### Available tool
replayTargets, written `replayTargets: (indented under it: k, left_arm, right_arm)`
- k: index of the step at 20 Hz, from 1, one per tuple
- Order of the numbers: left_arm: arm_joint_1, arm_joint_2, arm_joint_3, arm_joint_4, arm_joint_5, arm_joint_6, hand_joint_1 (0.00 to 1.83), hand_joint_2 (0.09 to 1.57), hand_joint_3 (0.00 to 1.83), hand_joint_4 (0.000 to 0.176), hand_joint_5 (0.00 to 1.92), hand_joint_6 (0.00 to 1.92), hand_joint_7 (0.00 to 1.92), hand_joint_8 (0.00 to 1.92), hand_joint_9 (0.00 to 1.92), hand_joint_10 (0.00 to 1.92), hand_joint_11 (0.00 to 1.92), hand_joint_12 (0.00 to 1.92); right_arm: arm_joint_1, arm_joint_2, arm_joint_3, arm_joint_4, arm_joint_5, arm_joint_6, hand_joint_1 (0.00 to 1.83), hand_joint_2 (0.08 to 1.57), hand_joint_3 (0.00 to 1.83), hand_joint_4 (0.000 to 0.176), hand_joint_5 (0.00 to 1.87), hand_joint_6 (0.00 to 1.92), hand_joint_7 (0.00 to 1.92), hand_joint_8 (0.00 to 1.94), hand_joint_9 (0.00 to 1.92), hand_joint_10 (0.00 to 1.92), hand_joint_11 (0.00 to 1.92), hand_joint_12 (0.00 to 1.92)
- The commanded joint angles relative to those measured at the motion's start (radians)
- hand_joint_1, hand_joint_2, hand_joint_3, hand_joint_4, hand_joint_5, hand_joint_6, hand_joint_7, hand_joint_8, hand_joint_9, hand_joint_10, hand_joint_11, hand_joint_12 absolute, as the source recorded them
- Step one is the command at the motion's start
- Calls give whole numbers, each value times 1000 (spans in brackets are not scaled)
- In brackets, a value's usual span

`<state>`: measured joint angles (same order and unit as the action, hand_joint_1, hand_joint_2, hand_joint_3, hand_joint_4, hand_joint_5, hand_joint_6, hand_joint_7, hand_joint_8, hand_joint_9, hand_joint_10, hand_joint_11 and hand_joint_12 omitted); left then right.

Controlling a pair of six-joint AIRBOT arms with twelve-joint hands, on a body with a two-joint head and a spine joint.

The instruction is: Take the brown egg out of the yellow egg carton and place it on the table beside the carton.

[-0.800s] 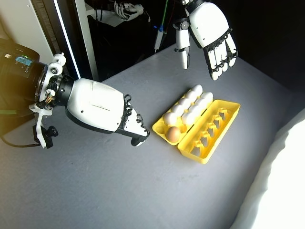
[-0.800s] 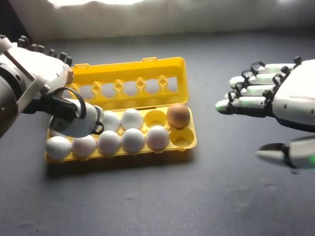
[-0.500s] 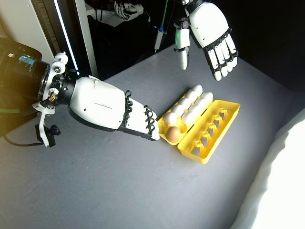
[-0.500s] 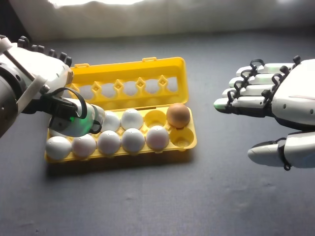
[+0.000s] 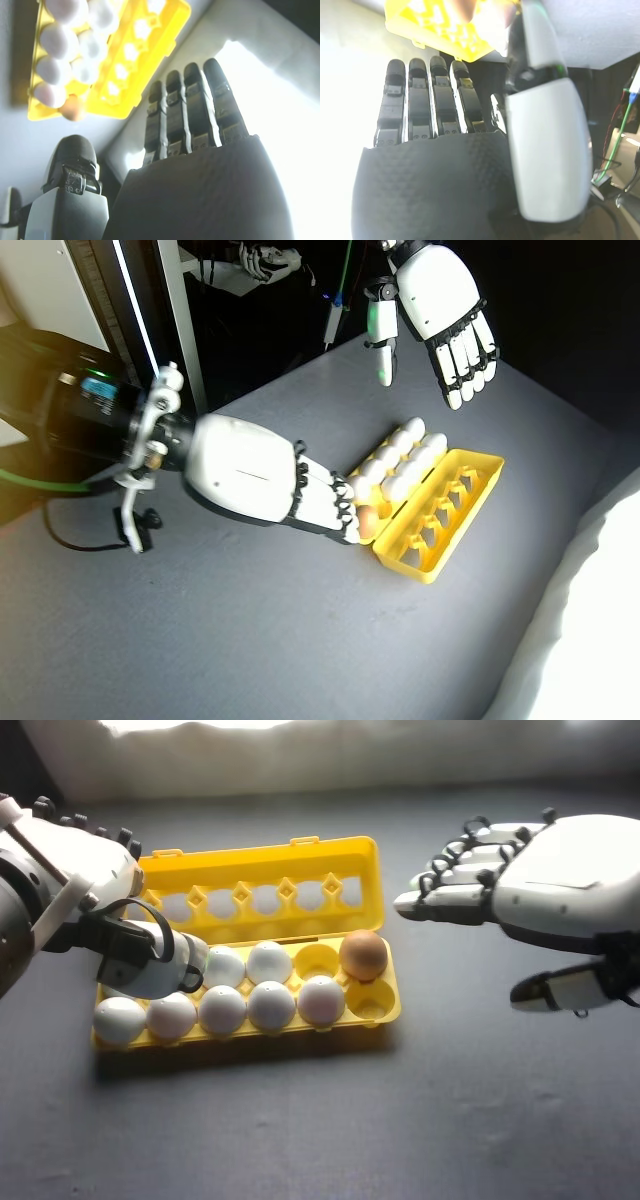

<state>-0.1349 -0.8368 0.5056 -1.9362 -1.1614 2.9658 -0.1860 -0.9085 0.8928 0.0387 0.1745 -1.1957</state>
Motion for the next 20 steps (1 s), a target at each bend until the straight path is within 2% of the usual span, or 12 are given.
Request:
replayTargets:
  k: [1,3,4,6,8,9,14,15,17,18,19,20]
  left_arm:
    - [-11,13,-2,82,-1,5,0,1287,2,0,244,3,244,2,198,2,0,396]
    - [-16,13,-3,70,-4,10,0,1283,0,0,270,8,265,6,222,7,0,449]
    - [-17,13,-3,67,-4,12,0,1282,0,0,276,6,268,4,221,5,0,440]
    - [-19,14,-3,64,-4,14,10,1287,1,0,298,10,285,8,232,8,0,445]
    - [-19,14,-3,64,-4,14,26,1290,1,0,316,8,309,8,259,10,0,513]
    - [-19,14,-3,64,-4,14,4,1297,3,0,276,4,277,4,229,4,0,435]
    - [-19,14,-3,66,-4,14,47,1290,0,0,356,9,347,7,293,9,0,603]
    - [-19,14,-3,66,-4,14,29,1290,0,0,335,4,339,2,284,3,0,548]
    - [-19,14,-3,66,-4,14,53,1288,0,0,325,1,326,1,278,0,0,513]
    - [-19,14,-3,66,-4,14,28,1285,0,0,343,5,344,5,300,6,0,583]
    - [-19,14,-3,65,-4,15,6,1292,1,0,319,2,322,2,280,2,0,547]
    - [-19,15,-3,65,-4,15,54,1283,0,0,345,8,348,8,306,9,0,588]
  right_arm:
    - [19,-1,6,1,109,-5,1264,1060,0,0,224,22,141,5,144,29,0,627]
    - [23,-53,48,1,109,-9,1281,1060,0,0,292,36,238,29,214,60,0,832]
    - [23,-73,67,1,109,-9,1294,1072,0,0,317,43,260,34,227,66,0,856]
    - [23,-111,103,1,110,-9,1256,1142,17,0,330,32,263,19,200,59,0,721]
    - [25,-148,140,1,126,-9,1287,1120,0,0,370,33,309,24,228,74,0,756]
    - [25,-149,141,1,126,-9,1275,1124,1,0,389,33,331,25,244,83,0,783]
    - [33,-225,195,2,132,-9,1256,1129,0,0,429,32,420,37,299,129,0,900]
    - [33,-237,200,2,132,-9,1255,1153,6,0,437,30,439,37,310,148,0,946]
    - [32,-257,210,22,132,-9,1243,1158,0,0,472,16,478,16,288,310,0,1058]
    - [30,-265,214,37,132,-9,1236,1168,1,0,474,9,483,11,237,447,0,1092]
    - [28,-272,218,39,132,-10,1229,1170,0,0,484,9,499,12,206,549,0,1106]
    - [28,-280,223,39,133,-12,1253,1159,0,0,507,16,523,19,218,594,0,1155]
